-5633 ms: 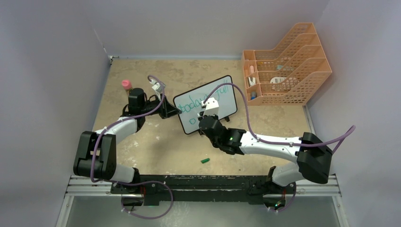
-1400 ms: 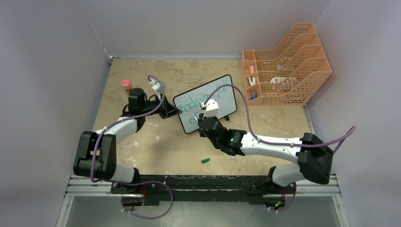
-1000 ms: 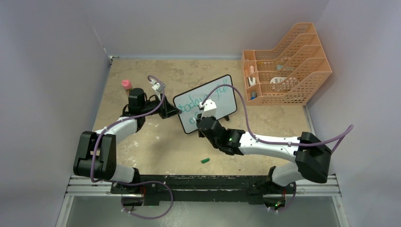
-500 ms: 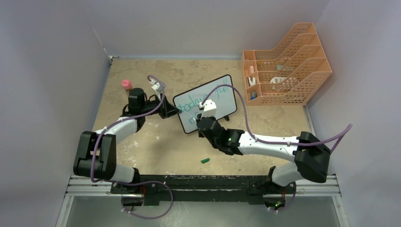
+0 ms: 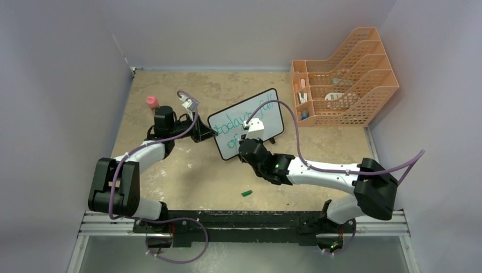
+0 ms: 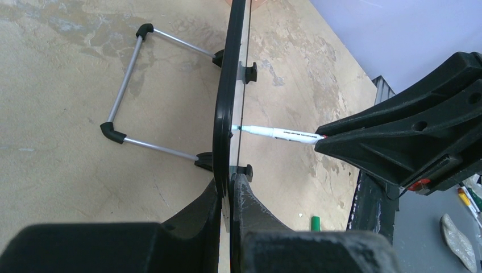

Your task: Write a sentence on the whiteboard

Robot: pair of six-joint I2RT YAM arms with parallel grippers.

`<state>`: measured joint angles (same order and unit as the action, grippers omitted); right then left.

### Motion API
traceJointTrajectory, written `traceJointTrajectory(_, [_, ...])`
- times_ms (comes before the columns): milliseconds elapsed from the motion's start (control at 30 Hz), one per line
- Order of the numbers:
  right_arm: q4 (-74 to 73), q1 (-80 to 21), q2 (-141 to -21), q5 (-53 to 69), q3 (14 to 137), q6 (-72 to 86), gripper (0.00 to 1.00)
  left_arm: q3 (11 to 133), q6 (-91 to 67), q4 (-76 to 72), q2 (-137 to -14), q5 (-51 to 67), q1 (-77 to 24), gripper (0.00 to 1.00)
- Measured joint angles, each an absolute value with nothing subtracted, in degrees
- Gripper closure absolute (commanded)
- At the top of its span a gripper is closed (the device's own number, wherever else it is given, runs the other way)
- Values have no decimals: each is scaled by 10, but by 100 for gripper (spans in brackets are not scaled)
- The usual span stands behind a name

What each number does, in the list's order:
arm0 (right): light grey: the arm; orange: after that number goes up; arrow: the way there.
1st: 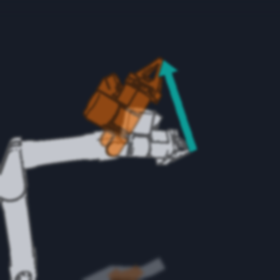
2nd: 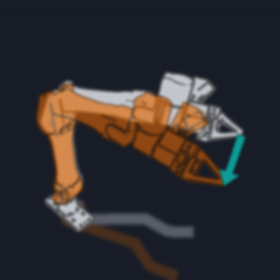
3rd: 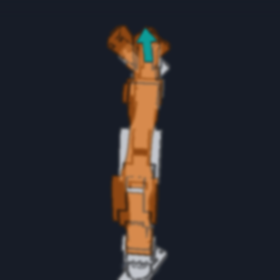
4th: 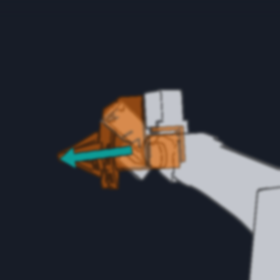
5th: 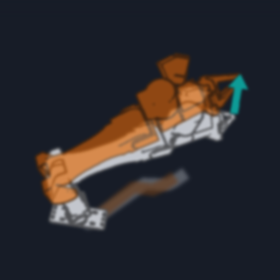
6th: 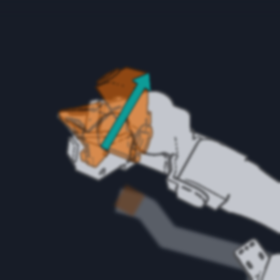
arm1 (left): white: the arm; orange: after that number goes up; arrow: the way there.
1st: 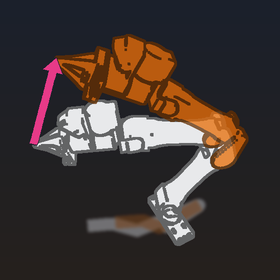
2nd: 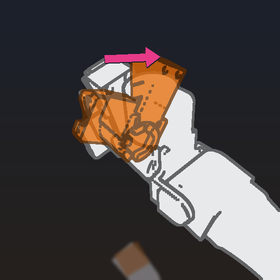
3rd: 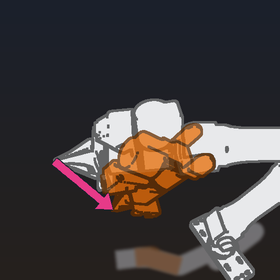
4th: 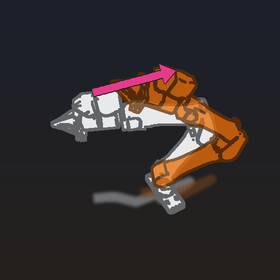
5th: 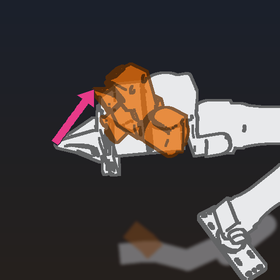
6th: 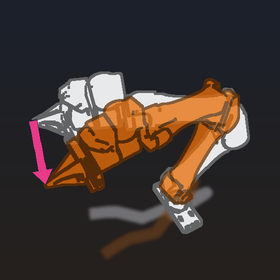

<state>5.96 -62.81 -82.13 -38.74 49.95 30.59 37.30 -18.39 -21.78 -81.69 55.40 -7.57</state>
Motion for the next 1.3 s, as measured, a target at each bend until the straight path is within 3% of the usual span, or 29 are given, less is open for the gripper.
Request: traceJointTrajectory(1300, [69,-569,-730,-365,431,277,100,374,-182,-212,-816,554,-76,100])
